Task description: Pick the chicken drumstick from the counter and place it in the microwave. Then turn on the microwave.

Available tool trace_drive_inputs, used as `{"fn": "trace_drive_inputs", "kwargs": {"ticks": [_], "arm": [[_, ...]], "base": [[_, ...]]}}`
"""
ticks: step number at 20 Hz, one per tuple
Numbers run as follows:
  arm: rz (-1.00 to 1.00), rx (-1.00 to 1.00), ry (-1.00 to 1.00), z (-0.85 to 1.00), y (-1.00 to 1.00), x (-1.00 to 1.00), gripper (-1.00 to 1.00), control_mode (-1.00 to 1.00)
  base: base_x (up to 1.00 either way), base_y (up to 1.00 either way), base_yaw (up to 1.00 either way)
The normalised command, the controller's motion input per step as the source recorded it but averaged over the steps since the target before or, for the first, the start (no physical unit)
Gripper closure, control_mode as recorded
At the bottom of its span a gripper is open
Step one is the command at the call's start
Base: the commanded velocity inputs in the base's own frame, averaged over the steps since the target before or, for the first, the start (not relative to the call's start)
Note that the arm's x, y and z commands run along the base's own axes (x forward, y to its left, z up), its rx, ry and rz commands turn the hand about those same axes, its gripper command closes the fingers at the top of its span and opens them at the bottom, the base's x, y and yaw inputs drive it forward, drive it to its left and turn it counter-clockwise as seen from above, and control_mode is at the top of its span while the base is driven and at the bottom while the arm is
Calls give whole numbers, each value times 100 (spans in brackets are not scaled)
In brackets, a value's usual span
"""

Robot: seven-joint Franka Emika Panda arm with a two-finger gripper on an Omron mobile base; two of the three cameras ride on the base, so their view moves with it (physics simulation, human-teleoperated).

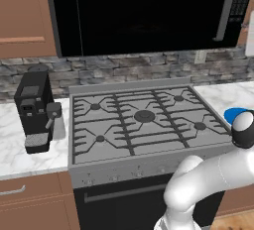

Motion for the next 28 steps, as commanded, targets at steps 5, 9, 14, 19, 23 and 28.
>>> {"fn": "trace_drive_inputs", "kwargs": {"ticks": [5, 9, 14, 19, 23, 28], "arm": [[1, 0, -1, 5, -2, 20, -100, -100], [2, 0, -4, 10, -8, 22, -100, -100], [2, 0, -4, 8, -11, 14, -100, -100], [1, 0, -1, 2, -13, 7, -100, -100], [0, 0, 0, 0, -5, 7, -100, -100], [0, 0, 0, 0, 0, 13, -100, -100]], "base": [[0, 0, 0], [0, 0, 0], [0, 0, 0], [0, 0, 0], [0, 0, 0], [0, 0, 0]]}}
